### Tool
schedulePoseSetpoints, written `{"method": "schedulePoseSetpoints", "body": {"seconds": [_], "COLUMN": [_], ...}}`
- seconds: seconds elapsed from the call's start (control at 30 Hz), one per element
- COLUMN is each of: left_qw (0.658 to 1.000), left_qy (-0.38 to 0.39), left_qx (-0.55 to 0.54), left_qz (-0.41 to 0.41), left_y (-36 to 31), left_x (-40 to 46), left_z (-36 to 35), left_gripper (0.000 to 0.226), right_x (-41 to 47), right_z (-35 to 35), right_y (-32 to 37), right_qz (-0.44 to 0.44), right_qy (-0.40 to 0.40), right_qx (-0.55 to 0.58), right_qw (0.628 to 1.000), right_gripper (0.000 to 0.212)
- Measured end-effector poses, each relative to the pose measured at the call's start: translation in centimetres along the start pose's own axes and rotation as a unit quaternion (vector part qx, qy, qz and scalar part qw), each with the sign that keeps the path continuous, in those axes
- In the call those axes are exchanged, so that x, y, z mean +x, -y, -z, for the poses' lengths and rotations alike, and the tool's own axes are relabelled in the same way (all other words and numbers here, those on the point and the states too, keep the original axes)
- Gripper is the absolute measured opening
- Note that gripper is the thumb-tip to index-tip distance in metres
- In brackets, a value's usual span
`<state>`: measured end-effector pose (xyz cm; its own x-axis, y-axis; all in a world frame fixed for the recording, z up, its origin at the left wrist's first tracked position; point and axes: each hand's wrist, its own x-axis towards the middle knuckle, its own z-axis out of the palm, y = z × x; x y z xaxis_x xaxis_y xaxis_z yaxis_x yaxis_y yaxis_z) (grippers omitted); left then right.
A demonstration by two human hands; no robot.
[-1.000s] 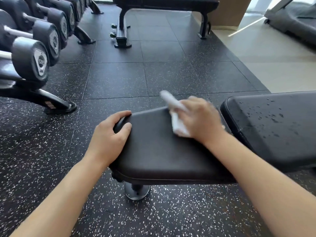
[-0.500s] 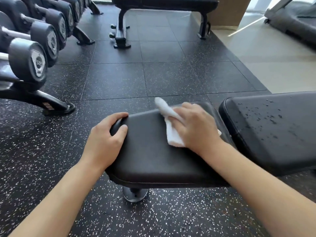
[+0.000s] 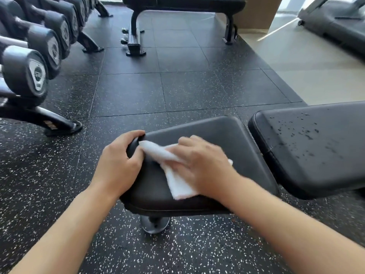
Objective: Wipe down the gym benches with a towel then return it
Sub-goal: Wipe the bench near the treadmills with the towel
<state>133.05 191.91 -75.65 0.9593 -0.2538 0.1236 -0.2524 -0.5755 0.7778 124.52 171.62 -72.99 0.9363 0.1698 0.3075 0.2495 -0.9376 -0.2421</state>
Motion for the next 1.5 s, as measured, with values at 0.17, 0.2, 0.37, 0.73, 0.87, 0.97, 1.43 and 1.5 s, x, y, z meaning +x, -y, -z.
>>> {"method": "schedulePoseSetpoints", "body": {"seconds": [0.17,0.2,0.37,0.73,0.87,0.97,1.43,1.5], "left_qw": [0.999,0.998,0.991,0.948,0.958,0.961,0.956,0.958], "left_qy": [0.010,0.014,0.043,0.156,0.149,0.133,0.129,0.122], "left_qx": [0.034,0.046,0.086,0.153,0.136,0.149,0.174,0.169], "left_qz": [-0.026,-0.039,-0.098,-0.232,-0.206,-0.191,-0.200,-0.197], "left_y": [-0.5,-0.7,-2.1,-7.7,-6.7,-6.8,-5.5,-5.7], "left_x": [-0.3,-0.4,0.0,-1.3,0.2,0.3,-0.9,-1.0], "left_z": [0.0,-0.1,-0.9,-6.3,-4.8,-4.4,-3.2,-3.4], "left_gripper": [0.039,0.039,0.036,0.044,0.041,0.041,0.047,0.045], "right_x": [0.7,0.5,-1.6,-4.9,-7.4,-5.8,0.1,-1.0], "right_z": [3.0,2.6,0.1,3.6,2.7,3.2,1.9,2.1], "right_y": [-7.7,-6.7,0.7,-8.3,-3.9,-6.3,-14.6,-13.6], "right_qz": [-0.214,-0.184,0.021,-0.196,-0.083,-0.100,-0.261,-0.254], "right_qy": [-0.056,-0.047,0.001,-0.102,-0.056,-0.043,-0.116,-0.117], "right_qx": [-0.030,-0.054,-0.005,0.045,0.019,0.008,0.116,0.117], "right_qw": [0.975,0.980,1.000,0.974,0.995,0.994,0.951,0.953], "right_gripper": [0.026,0.029,0.042,0.022,0.029,0.029,0.023,0.021]}}
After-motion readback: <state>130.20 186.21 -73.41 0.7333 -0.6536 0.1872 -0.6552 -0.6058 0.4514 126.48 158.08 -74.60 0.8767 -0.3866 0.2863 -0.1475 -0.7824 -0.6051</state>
